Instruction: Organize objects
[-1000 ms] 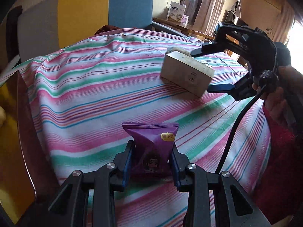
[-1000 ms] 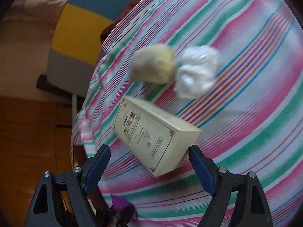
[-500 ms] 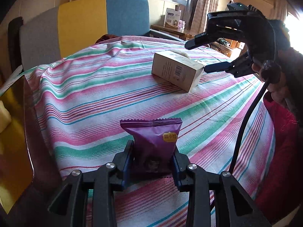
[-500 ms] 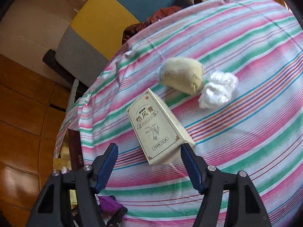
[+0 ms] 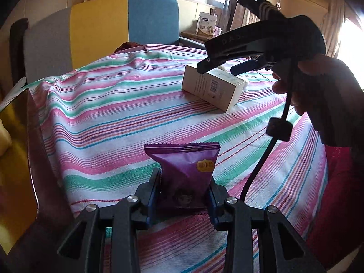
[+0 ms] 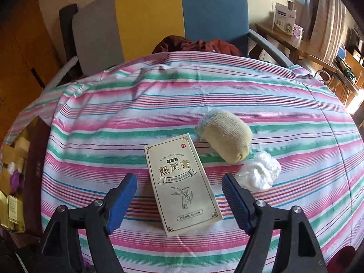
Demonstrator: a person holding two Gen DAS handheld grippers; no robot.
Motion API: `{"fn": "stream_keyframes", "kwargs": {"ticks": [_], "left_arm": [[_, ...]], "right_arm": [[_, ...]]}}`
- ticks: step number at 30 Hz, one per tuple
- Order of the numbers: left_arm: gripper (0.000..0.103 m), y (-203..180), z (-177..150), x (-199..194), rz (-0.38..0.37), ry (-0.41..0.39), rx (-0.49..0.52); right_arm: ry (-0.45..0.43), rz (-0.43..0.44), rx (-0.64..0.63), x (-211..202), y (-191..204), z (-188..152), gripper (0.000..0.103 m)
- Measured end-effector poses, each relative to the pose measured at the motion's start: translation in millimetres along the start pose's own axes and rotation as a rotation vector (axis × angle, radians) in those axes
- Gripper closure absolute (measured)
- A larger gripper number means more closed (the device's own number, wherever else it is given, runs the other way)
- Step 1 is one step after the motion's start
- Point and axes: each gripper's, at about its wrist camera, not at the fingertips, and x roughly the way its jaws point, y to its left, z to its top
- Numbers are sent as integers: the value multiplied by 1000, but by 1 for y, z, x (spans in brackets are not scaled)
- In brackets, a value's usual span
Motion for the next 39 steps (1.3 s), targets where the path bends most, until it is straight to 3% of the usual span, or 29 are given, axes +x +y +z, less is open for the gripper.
{"fn": "stream_keyframes", "kwargs": {"ticks": [3,4,5,9,13,18,28,39], "left_arm": [[66,-1,-1,0,5,-8,3],[66,-2,-1,0,7,-10,5],[66,-2,-1,0,10,-12,8],[66,-3,-2,1,19,-17,14],[66,-3,-1,1,18,-16,12],[67,-5,5,-3,44,14,3],[68,-8,28,-60,94,-74,-1],[67,28,36,-102,183,-118,-88]], "right_arm": [[35,-13,-17,12,1,-1,27],[40,-20,-13,13,1,-2,44],[48,-16,-5,14,0,-3,52],[53,-33,-16,14,3,-7,52],[130,-17,19,29,-2,-13,52],[129,-15,34,30,-4,-15,52],[123,-30,6,35,-1,-14,51],[108,-75,-17,32,3,-19,51]]}}
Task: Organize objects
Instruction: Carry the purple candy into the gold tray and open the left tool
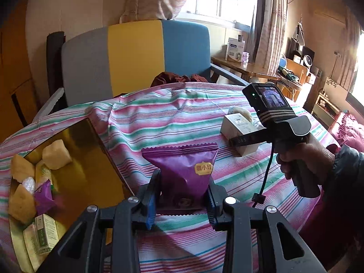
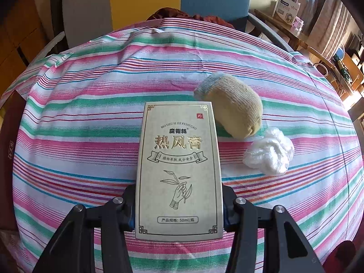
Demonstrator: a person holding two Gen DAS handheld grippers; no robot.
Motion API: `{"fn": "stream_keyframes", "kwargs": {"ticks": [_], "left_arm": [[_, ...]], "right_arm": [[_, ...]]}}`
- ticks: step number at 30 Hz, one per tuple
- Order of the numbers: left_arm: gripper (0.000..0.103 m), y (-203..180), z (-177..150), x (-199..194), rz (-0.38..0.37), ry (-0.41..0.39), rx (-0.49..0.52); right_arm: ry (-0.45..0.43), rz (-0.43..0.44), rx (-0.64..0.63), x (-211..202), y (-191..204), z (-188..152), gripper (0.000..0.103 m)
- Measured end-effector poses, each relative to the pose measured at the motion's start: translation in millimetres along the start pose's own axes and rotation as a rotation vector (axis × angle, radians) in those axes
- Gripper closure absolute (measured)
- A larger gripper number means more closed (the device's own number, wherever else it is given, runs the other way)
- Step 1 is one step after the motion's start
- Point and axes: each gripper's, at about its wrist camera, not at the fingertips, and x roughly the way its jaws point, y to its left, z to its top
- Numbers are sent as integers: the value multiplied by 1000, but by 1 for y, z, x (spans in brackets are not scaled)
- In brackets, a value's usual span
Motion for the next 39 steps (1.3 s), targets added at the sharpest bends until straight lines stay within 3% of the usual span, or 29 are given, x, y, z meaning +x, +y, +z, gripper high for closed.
{"fn": "stream_keyframes", "kwargs": {"ticks": [4,9,13,17,24,27,32,36,39], "left_arm": [[67,27,-2,-2,-39,34,-100],[67,107,-7,-16,-85,35,-381],[68,177,-22,-25,-49,35,-587],[68,213,-40,-27,-18,50,-689],[68,200,-24,4,1,106,-606],[68,200,-9,28,50,139,-555],[67,224,4,74,220,249,-519],[67,235,1,95,277,307,-485],[56,242,-2,98,271,328,-509]], "right_arm": [[-1,-11,-1,2,0,1,51],[0,-18,-5,1,2,1,51],[1,-21,-9,0,3,1,51],[3,-23,-10,1,1,1,51],[6,-21,-16,-1,2,-1,51],[9,-18,-16,-1,3,-1,51],[13,-14,-18,-1,4,-1,51],[15,-10,-20,0,3,1,51],[16,-9,-20,0,4,1,51]]}}
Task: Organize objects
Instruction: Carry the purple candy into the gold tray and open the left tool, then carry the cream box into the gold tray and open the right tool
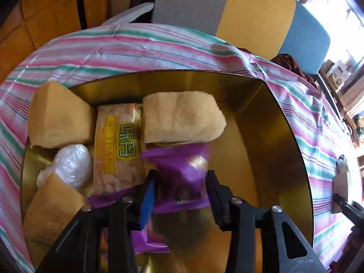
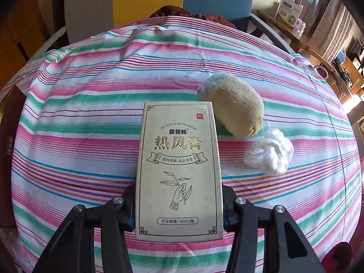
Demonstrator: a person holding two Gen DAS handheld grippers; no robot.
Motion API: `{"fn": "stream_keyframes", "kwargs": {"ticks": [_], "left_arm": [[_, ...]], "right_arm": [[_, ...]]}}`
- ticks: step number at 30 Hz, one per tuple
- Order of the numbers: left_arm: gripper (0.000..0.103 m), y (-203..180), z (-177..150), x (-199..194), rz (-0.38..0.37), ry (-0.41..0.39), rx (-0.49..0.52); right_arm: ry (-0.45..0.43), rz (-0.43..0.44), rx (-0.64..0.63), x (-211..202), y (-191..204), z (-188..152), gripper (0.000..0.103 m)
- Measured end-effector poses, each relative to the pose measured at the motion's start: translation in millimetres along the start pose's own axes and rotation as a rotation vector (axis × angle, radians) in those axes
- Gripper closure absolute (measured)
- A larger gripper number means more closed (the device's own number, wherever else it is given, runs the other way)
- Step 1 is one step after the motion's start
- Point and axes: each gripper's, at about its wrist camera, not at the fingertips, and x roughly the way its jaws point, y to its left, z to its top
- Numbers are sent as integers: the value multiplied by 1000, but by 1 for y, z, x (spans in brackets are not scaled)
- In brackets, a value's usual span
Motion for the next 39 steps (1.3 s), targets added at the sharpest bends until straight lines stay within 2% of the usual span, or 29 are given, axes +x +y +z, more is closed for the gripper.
{"fn": "stream_keyframes", "kwargs": {"ticks": [7,11,18,21,26,31,36,39], "left_arm": [[53,0,-13,-34,19,-105,40],[45,0,-34,-66,12,-192,71],[42,9,-76,-107,10,-283,100],[42,18,-89,-118,18,-302,103],[40,35,-100,-126,25,-320,65],[40,58,-106,-127,20,-315,7],[40,81,-111,-130,32,-316,-39],[40,93,-114,-130,36,-307,-66]], "right_arm": [[-8,-12,4,-2,1,-1,51],[-54,-25,10,-11,1,0,51],[-87,21,-48,-39,28,0,51],[-109,76,-102,-58,61,3,51],[-164,189,-237,-95,144,15,51],[-140,321,-340,-108,234,25,51],[-81,296,-420,-87,308,35,51],[-36,222,-441,-59,337,46,51]]}}
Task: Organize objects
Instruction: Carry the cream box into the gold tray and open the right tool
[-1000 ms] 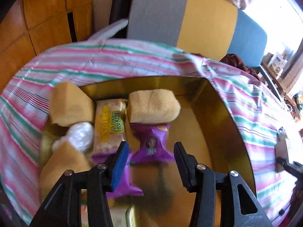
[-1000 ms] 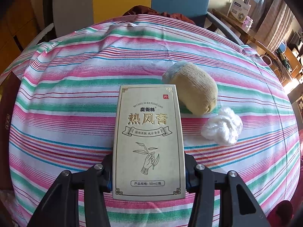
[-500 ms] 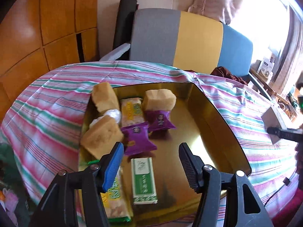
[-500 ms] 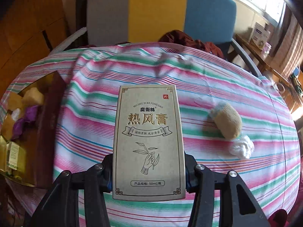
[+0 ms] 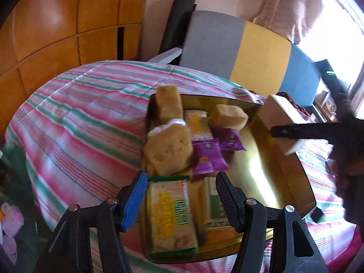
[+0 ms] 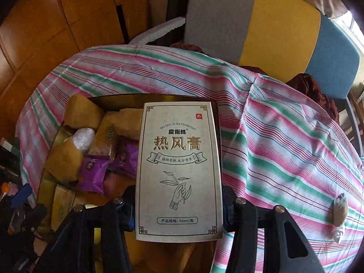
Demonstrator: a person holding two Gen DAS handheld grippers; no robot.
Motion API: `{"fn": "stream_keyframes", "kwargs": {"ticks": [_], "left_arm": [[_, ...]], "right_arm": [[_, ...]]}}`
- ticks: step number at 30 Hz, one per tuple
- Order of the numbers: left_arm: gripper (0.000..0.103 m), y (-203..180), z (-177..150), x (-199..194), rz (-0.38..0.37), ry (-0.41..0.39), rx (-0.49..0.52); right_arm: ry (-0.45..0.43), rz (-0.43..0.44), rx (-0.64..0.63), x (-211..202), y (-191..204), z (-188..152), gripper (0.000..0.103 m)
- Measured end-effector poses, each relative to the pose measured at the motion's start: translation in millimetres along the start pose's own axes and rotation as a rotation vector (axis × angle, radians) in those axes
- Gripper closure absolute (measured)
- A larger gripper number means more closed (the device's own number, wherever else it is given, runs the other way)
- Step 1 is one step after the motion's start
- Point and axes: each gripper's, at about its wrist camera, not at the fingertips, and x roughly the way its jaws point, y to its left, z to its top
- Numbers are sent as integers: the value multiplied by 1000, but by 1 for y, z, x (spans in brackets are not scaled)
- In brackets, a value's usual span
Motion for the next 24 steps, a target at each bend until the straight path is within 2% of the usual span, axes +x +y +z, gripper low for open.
{"fn": "stream_keyframes", "kwargs": {"ticks": [5,8,18,24], "left_arm": [[37,15,-2,3,8,9,-41],[36,19,-3,5,5,17,-53],[36,12,-4,1,13,1,-28],[34,-5,-4,-7,17,-13,24]], "right_arm": [[56,-90,5,40,9,20,51],[59,-82,7,45,7,21,44],[-102,16,63,-5,-9,-7,41],[-169,11,70,-37,-25,-38,41]]}}
